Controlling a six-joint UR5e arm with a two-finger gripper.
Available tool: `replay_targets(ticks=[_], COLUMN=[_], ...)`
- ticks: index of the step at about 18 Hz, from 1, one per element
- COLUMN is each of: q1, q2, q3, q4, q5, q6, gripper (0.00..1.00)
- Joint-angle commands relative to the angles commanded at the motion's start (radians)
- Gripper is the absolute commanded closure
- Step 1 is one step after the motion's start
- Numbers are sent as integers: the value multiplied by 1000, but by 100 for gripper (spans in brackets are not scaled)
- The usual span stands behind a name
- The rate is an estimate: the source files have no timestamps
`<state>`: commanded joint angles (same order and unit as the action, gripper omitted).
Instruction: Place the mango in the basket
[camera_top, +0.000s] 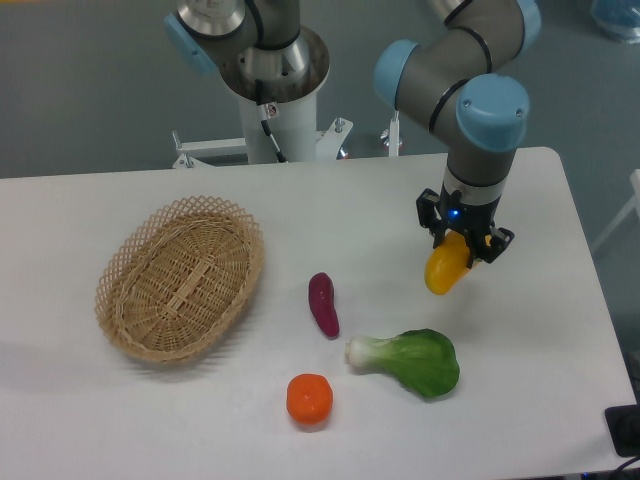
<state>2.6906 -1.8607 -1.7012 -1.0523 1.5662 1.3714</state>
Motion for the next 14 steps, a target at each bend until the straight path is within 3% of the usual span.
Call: replay_targets(ticks=[14], q1=[-11], q2=[-5], q3=[14], q4=[-3], q5=[-15], q6=[-9], gripper=[68])
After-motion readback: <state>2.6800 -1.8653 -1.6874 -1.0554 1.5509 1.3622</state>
